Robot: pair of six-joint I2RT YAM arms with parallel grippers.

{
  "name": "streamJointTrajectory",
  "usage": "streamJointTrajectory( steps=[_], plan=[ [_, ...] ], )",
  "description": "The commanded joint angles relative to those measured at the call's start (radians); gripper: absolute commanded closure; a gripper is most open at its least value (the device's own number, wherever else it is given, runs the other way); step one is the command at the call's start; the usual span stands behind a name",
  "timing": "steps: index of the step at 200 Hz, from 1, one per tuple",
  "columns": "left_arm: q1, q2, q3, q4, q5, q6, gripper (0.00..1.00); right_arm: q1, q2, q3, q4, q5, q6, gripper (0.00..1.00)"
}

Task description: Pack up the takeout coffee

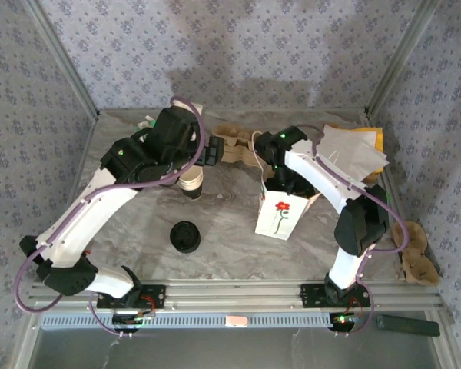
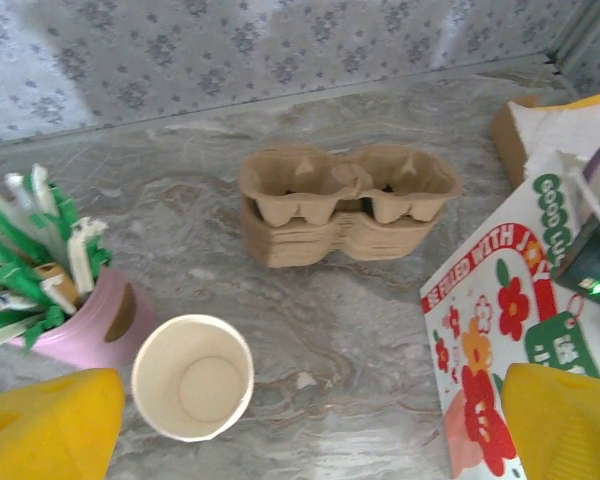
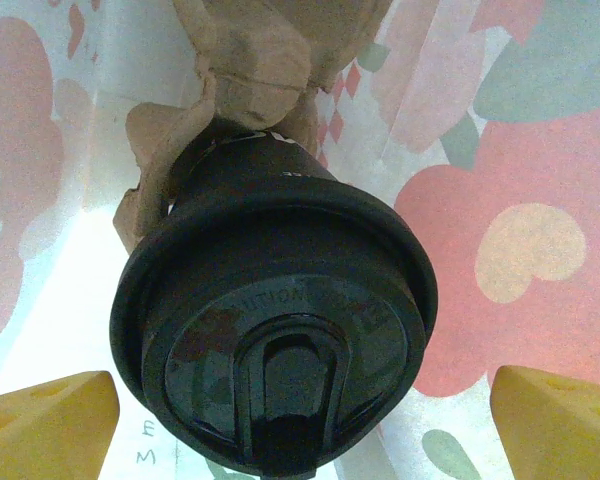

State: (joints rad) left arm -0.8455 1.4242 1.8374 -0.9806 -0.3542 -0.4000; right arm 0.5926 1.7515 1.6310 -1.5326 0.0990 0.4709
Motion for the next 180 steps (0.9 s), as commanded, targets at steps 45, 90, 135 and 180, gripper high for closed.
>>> streamJointTrajectory(
  steps=[45,90,135,180],
  plan=[
    [-0.043,0.136,0.137,0.064,0.147,0.012,0.08,0.009,-0.063,-0.041,-0.016,0.01,0.026,0.03],
    [-0.043,0.196,0.175,0.086,0.174,-0.007,0.1,0.007,-0.079,-0.063,-0.01,0.005,0.027,0.03],
    [-0.044,0.23,0.169,0.094,0.194,-0.023,0.16,0.004,-0.089,-0.071,-0.001,0.005,0.027,0.03],
    [-0.044,0.26,0.174,0.099,0.2,-0.033,0.2,0.0,-0.099,-0.082,0.003,0.006,0.024,0.03]
  ],
)
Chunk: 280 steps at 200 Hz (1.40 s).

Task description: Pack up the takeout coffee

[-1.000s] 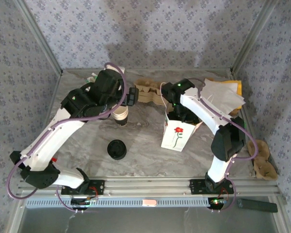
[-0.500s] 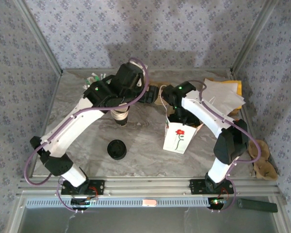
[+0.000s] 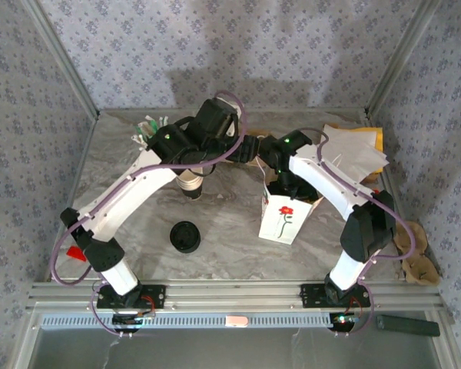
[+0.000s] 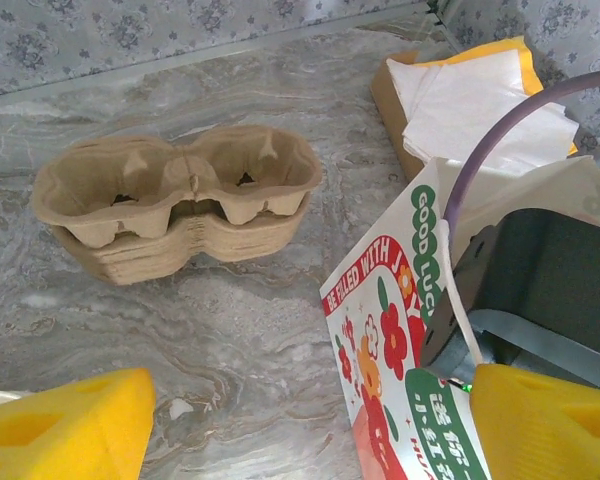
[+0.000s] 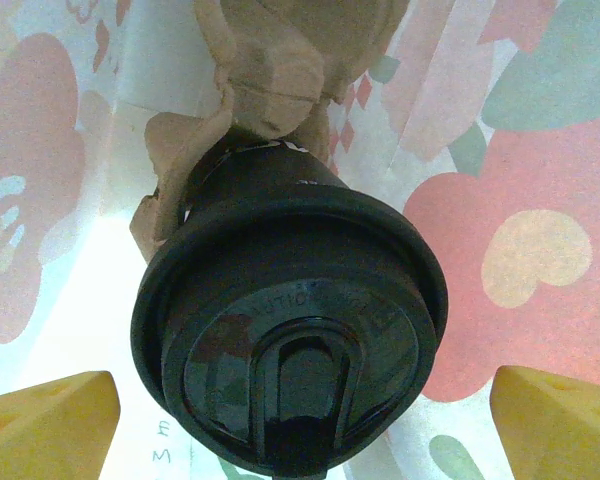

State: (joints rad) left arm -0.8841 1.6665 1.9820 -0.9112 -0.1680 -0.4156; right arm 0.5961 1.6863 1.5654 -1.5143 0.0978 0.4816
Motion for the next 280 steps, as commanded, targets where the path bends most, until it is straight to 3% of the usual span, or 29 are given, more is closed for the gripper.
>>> streamJointTrajectory(
  steps=[1,48,104,156,177,220,280],
  plan=[
    [-0.006,0.019,0.029,0.029,0.014,-0.018,0.2,-0.004,-0.035,-0.016,-0.014,0.007,0.013,0.03],
    [-0.006,0.024,0.002,0.036,-0.003,-0.022,0.34,-0.012,-0.045,-0.027,-0.006,0.005,0.004,0.03],
    [-0.007,0.021,0.002,0.034,-0.017,-0.029,0.59,-0.017,-0.063,-0.039,0.001,0.0,-0.004,0.02],
    [-0.006,0.032,0.023,0.02,-0.022,-0.033,0.68,-0.021,-0.079,-0.044,0.003,-0.005,-0.015,0.02],
    [-0.009,0.033,0.036,0.014,-0.021,-0.037,0.67,-0.024,-0.083,-0.05,0.006,-0.006,-0.017,0.02],
    [-0.02,0.016,0.068,0.018,-0.002,-0.04,0.51,-0.025,-0.083,-0.079,0.022,-0.01,-0.02,0.02],
    [-0.044,0.021,0.072,0.048,0.081,-0.033,0.5,-0.034,-0.099,-0.088,0.023,-0.004,-0.018,0.02]
  ],
)
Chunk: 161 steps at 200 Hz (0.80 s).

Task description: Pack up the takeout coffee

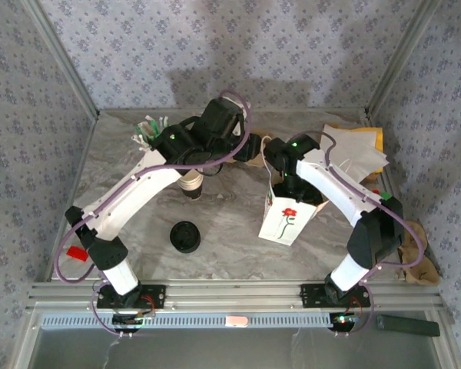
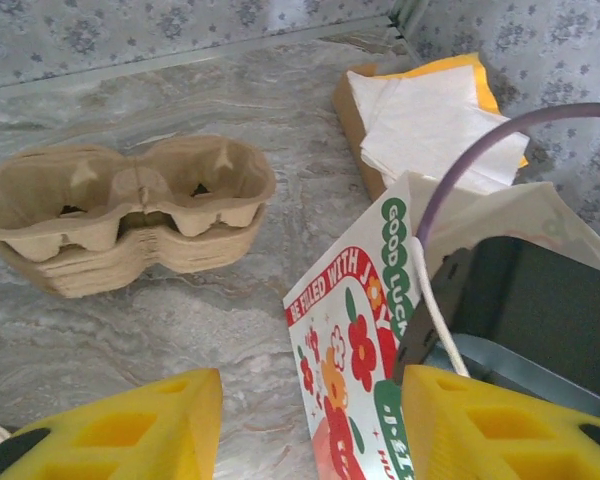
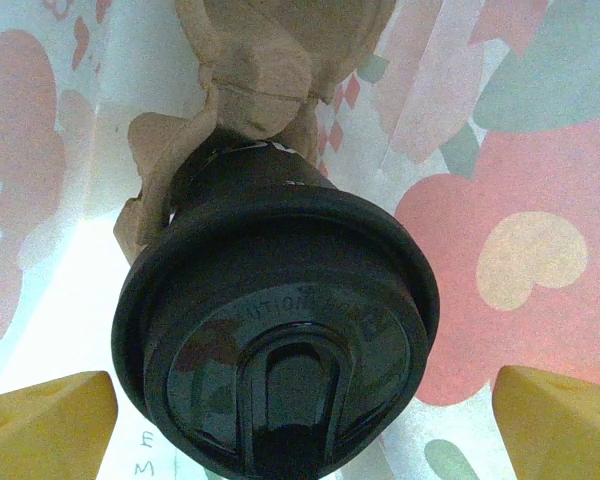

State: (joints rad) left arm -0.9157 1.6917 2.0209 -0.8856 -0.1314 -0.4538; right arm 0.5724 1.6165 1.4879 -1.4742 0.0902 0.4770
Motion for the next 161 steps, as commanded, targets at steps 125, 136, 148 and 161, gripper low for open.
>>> streamJointTrajectory(
  steps=[125,136,148,161],
  plan=[
    [-0.012,0.044,0.016,0.055,0.047,-0.02,0.49,-0.011,-0.03,-0.014,-0.014,-0.001,-0.011,0.02],
    [-0.012,0.051,0.015,0.05,0.04,-0.018,0.55,-0.011,-0.031,-0.011,-0.015,-0.002,-0.011,0.02],
    [-0.012,0.052,0.01,0.055,0.035,-0.016,0.6,-0.01,-0.032,-0.009,-0.016,-0.001,-0.011,0.02],
    [-0.013,0.055,0.012,0.054,0.032,-0.017,0.65,-0.011,-0.033,-0.007,-0.018,0.0,-0.011,0.02]
  ],
)
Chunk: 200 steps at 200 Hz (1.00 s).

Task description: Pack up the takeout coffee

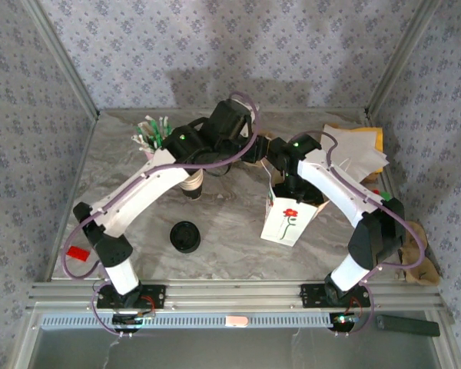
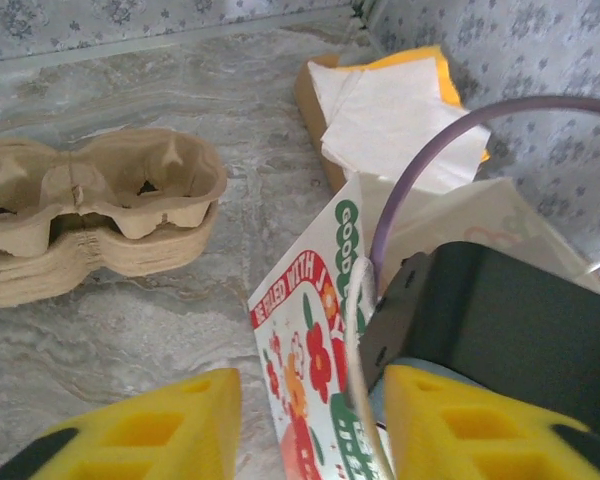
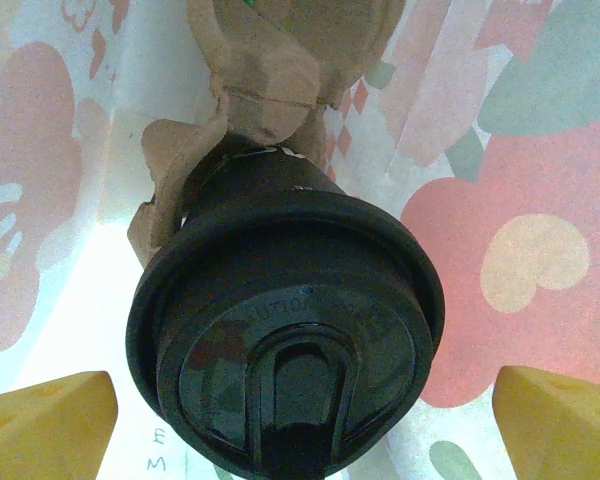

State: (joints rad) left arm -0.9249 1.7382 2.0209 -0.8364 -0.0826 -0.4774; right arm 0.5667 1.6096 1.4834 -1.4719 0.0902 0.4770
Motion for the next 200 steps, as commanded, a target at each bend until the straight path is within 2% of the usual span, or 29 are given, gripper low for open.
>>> streamJointTrajectory(
  steps=[1,37,73,133,200],
  plan=[
    [-0.004,0.009,0.013,0.005,-0.017,0.007,0.65,-0.006,-0.026,-0.002,-0.021,0.001,-0.011,0.02],
    [-0.003,0.005,0.018,0.0,-0.027,0.008,0.79,-0.01,-0.038,0.002,-0.022,0.006,-0.008,0.02],
    [-0.004,0.0,0.015,-0.012,-0.05,0.009,1.0,-0.019,-0.055,0.0,-0.022,0.007,-0.012,0.02],
    [-0.004,-0.003,0.008,-0.033,-0.066,0.015,1.0,-0.03,-0.071,-0.007,-0.019,0.005,-0.036,0.01],
    [-0.003,-0.082,-0.065,-0.021,-0.079,0.013,1.0,-0.07,-0.074,-0.04,-0.003,0.037,-0.005,0.01]
  ],
)
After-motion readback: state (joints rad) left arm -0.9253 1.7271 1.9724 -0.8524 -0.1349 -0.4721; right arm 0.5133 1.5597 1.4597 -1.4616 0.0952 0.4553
